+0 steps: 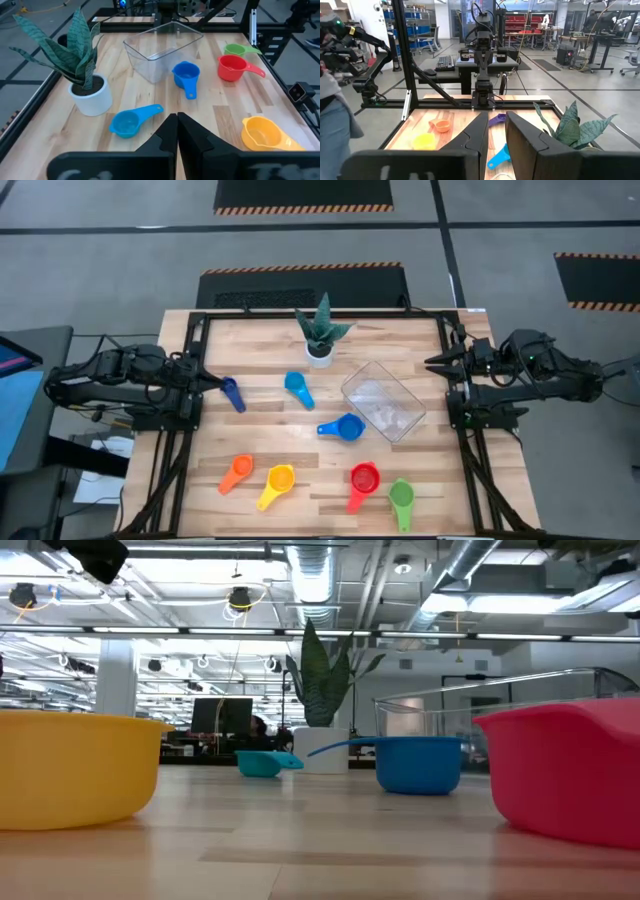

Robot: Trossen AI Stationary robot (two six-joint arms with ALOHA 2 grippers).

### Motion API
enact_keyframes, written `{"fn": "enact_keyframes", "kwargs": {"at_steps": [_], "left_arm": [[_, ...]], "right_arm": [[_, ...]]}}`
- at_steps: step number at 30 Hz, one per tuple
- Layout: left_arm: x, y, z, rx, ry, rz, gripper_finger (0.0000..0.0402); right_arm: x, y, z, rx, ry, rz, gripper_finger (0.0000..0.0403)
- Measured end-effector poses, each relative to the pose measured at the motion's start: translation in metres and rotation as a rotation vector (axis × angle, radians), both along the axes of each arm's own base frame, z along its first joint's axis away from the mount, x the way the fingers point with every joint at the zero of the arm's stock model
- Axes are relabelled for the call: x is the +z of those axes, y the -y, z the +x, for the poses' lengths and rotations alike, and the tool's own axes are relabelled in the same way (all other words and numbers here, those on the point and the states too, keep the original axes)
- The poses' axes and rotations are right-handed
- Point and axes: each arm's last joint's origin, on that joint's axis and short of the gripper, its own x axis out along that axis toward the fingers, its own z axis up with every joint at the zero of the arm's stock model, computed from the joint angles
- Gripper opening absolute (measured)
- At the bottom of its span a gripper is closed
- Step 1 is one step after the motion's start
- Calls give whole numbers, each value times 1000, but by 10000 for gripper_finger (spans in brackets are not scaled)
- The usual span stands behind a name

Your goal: Nest measuring cups in basket

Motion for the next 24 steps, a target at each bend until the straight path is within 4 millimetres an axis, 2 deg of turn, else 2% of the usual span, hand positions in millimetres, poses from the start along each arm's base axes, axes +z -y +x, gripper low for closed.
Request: {"fn": "enact_keyframes", "kwargs": {"at_steps": [20, 24], "left_arm": [[0, -1, 0, 36, 4, -7, 0], [1, -1, 1, 77, 11, -77, 0]], "right_arm": [[0, 0, 0, 0, 0, 0, 92], [0, 0, 0, 0, 1, 0, 92]]}}
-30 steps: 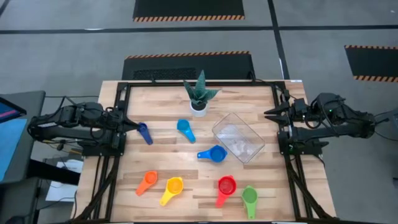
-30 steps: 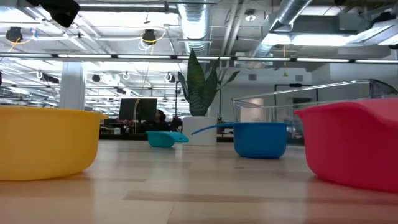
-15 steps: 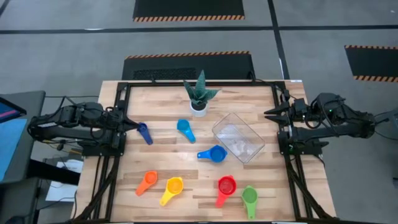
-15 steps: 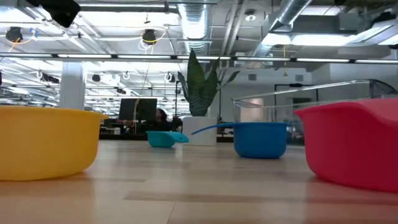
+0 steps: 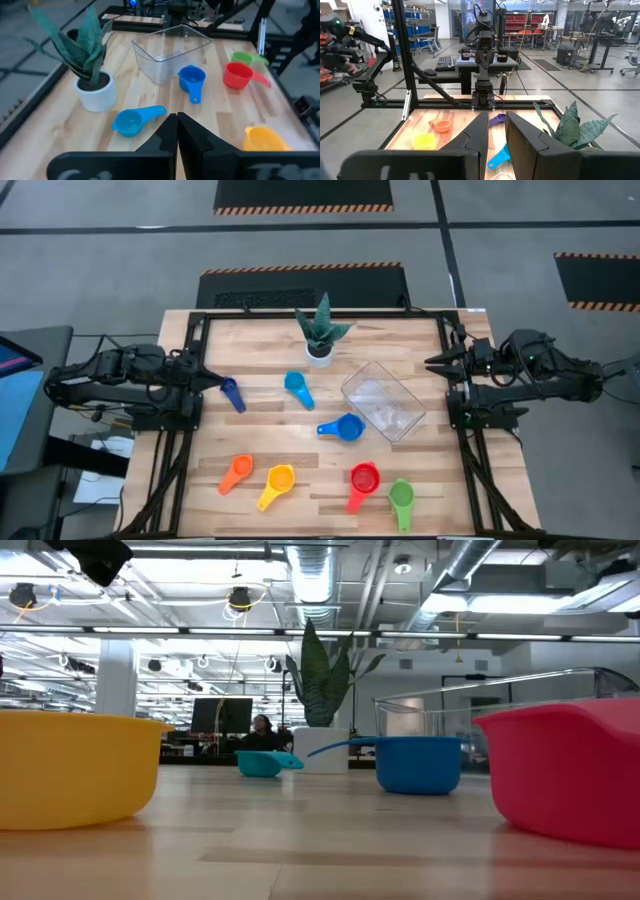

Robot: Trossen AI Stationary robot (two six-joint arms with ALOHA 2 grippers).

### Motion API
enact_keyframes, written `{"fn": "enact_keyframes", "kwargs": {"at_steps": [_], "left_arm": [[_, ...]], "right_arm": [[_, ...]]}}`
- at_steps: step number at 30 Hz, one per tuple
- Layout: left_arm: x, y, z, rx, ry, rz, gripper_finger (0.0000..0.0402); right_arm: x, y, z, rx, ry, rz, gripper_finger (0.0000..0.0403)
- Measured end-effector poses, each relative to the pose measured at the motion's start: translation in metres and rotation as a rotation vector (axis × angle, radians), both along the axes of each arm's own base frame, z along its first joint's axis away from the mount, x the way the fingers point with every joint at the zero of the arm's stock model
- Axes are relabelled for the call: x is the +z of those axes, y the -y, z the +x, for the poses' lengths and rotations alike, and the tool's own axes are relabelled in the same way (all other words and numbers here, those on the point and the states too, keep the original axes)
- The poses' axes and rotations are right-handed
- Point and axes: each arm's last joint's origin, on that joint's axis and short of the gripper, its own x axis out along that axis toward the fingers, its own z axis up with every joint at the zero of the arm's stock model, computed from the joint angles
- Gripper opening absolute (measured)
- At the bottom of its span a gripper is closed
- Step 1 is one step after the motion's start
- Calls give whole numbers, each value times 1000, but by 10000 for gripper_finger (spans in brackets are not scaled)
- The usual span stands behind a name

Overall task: Nest measuring cups in basket
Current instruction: Put the red measuring cup into the transparent bin

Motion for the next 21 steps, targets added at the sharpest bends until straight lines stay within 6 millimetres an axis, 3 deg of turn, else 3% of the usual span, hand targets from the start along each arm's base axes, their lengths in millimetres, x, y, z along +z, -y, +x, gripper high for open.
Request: {"fn": "enact_keyframes", "kwargs": {"at_steps": [9, 17, 21], "left_arm": [[7, -1, 3, 107, 97, -208, 0], [29, -2, 11, 173, 337, -376, 0], [40, -3, 13, 187, 450, -364, 0]], "right_arm": [[0, 0, 0, 0, 3, 0, 92], [4, 0, 0, 0, 37, 0, 92], [4, 0, 0, 2, 43, 22, 92]]}}
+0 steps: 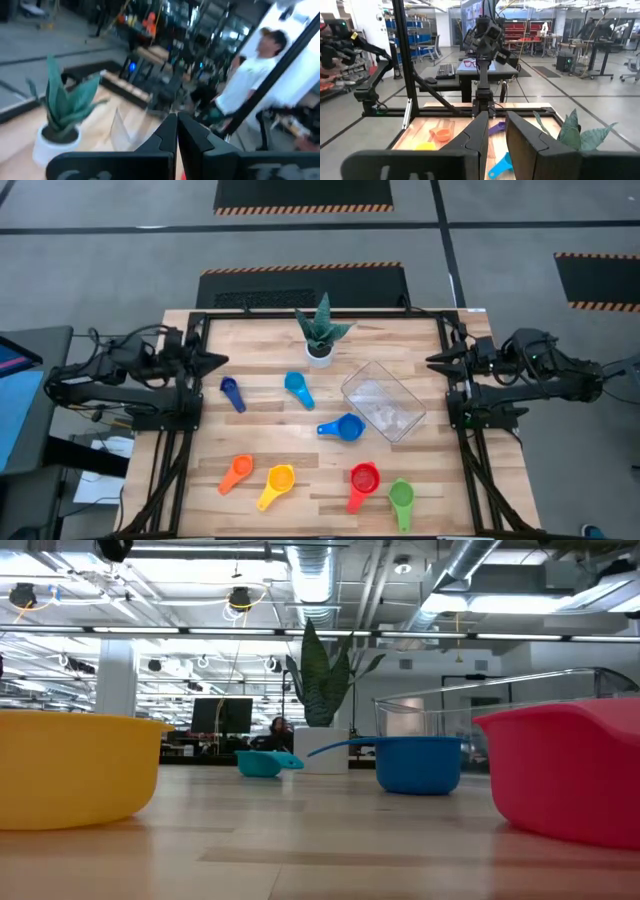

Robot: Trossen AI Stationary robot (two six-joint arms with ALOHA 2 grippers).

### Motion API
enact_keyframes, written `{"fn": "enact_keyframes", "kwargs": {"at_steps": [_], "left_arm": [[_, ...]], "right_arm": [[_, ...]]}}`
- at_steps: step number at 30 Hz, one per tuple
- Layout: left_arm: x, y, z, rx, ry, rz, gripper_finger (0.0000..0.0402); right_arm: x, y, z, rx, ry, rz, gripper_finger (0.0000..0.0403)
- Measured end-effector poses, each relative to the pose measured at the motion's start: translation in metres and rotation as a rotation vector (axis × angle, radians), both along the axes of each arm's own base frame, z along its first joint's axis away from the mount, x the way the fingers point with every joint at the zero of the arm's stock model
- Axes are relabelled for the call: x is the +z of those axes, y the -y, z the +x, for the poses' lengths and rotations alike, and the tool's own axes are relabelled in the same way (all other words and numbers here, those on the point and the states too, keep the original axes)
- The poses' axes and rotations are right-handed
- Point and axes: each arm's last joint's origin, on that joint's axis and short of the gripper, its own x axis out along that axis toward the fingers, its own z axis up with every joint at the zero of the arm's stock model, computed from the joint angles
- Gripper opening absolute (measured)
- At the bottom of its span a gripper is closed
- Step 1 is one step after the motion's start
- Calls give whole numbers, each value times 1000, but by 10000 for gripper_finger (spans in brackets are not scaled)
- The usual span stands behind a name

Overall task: Nest measuring cups in basket
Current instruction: Put the red measuring cup into the transparent bin

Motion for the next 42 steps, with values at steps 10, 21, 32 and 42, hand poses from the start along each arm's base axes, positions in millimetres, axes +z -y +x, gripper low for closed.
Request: {"fn": "enact_keyframes", "kwargs": {"at_steps": [10, 21, 32, 42], "left_arm": [[5, -1, 0, 26, 50, 26, 0], [1, 2, -1, -60, -25, 270, 0], [-30, 3, -4, -113, -122, 285, 0], [-73, 3, -8, -110, -104, 209, 0]], "right_arm": [[1, 0, 1, 8, 4, 187, 92], [-1, 0, 18, 5, -38, 190, 92], [-24, 0, 42, -13, -199, 223, 92], [-58, -1, 68, -23, -306, 261, 92]]}}
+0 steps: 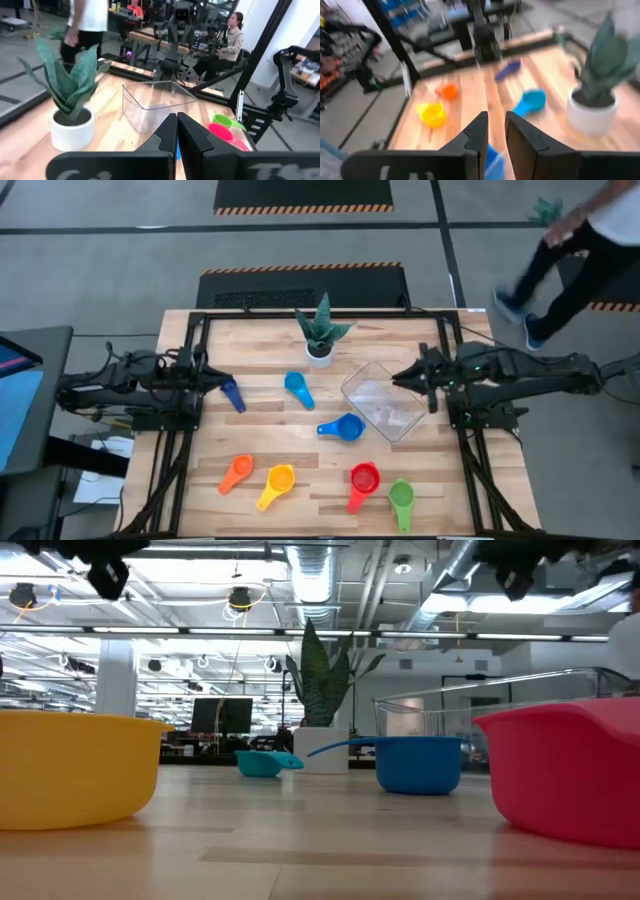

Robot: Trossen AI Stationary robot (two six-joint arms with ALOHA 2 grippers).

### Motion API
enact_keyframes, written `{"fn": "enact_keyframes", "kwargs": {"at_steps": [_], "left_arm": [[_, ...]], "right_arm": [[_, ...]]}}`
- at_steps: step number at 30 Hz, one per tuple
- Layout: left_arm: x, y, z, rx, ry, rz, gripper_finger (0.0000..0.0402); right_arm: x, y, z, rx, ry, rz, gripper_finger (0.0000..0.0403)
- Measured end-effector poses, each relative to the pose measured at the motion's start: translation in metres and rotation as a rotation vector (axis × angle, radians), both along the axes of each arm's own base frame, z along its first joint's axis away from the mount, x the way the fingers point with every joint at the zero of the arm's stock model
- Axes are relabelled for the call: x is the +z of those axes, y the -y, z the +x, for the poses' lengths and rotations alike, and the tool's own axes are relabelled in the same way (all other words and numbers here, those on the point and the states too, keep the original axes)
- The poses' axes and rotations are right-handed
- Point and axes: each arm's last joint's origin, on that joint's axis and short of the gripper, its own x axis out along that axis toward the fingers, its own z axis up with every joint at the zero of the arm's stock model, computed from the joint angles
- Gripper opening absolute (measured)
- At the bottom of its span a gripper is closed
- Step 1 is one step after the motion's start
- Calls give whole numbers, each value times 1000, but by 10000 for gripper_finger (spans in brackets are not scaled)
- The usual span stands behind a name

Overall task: Nest measuring cups in basket
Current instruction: Put the red measuring cup into the transparent bin

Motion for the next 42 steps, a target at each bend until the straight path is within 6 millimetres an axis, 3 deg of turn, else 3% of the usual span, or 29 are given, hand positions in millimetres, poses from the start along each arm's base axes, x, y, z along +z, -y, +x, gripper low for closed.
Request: {"fn": "enact_keyframes", "kwargs": {"at_steps": [7, 12, 21, 27, 35, 42], "left_arm": [[-48, 0, 9, 37, -89, -184, 0], [-55, -2, 12, 87, -106, -212, 0], [-37, -3, 22, 125, 83, -304, 0], [-12, -1, 44, 59, 124, -208, 0], [13, 5, 94, -161, -48, -97, 0], [49, 11, 142, -328, -60, 27, 0]], "right_arm": [[-30, 0, 12, -52, -120, 155, 92], [-37, 0, 19, -58, -163, 160, 92], [-38, 8, 21, -122, -163, 138, 92], [-37, 13, 19, -153, -151, 123, 92], [-38, 21, 19, -234, -158, 95, 92], [-36, 21, 20, -233, -132, 96, 92]]}}
